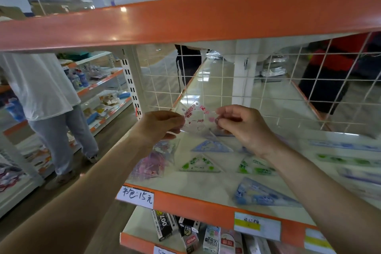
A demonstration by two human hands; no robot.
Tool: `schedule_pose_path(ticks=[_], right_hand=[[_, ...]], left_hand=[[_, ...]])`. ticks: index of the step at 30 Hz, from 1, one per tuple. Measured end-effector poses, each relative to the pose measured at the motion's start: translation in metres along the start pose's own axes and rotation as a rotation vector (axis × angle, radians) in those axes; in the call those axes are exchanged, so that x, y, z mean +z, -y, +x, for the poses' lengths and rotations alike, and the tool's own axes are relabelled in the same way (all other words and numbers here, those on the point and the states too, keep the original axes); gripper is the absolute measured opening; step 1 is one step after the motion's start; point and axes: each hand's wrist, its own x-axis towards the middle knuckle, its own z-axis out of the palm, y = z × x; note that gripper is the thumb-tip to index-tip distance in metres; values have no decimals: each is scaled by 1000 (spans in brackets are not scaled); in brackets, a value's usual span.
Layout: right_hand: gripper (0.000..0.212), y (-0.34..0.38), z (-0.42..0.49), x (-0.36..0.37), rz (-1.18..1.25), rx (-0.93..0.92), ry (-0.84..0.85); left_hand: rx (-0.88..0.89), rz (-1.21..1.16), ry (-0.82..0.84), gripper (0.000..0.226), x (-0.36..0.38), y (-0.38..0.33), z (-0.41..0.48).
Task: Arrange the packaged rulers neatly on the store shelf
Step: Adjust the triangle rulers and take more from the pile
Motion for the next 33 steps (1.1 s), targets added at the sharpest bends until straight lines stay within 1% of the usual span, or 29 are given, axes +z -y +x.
schedule_pose_path(ticks=[2, 7, 9, 12, 16, 20, 22, 25, 27, 28, 30, 33], right_hand=[[18, -1, -2, -11, -40, 9, -51], [13, -8, -6, -56, 20, 130, -282], [13, -10, -10, -71, 69, 165, -330], [13, -10, -13, -84, 101, 177, -357], [15, -5, -9, -77, 92, 171, -271], [20, 1, 2, -61, 36, 149, -204], [25, 1, 6, -54, -100, 137, -157], [38, -2, 7, -40, -467, 61, -30], [41, -4, 1, -28, -650, 22, 43], [40, -4, -3, -22, -734, 7, 69], [29, -4, -11, -11, -848, -23, 131], [16, -3, -16, 0, -795, -12, 220]], left_hand=[[-1, -6, 32, 6, 12, -3, 1], [-70, -43, 51, 14, 35, -5, 5], [-88, -20, 63, 16, 42, -5, 6], [-80, 12, 107, 18, 52, -7, 5], [-67, 55, 147, 24, 67, -18, 5], [-30, 72, 122, 14, 61, -23, 6], [-43, 62, 100, 11, 52, -23, 7], [-129, 47, 92, 12, 39, -17, 6], [-203, 60, 111, 14, 30, -9, 2], [-233, 71, 119, 16, 26, -5, 0], [-273, 78, 123, 18, 17, 3, -4], [-304, 70, 128, 19, 5, 12, -7]])
